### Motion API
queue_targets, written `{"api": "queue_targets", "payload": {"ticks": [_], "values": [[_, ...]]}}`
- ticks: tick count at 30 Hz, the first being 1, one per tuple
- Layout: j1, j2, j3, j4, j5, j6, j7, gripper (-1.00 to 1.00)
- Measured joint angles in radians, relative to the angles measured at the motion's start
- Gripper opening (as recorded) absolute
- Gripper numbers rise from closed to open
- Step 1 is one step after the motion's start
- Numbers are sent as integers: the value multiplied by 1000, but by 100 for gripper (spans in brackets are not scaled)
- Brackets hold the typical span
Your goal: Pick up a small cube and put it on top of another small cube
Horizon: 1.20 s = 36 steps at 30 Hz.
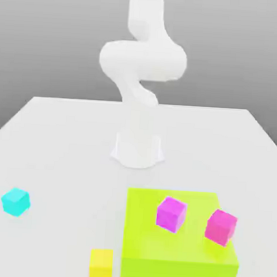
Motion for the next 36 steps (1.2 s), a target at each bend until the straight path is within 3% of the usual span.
{"api": "queue_targets", "payload": {"ticks": [9,18,25,31,32,36], "values": [[-269,303,6,-113,-70,157,415,0],[-459,598,-71,-224,-98,314,795,0],[-594,825,-123,-312,30,438,982,0],[-652,1038,-69,-291,119,599,962,0],[-658,1067,-62,-285,123,622,959,-100],[-658,1067,-62,-285,123,624,960,-100]]}}
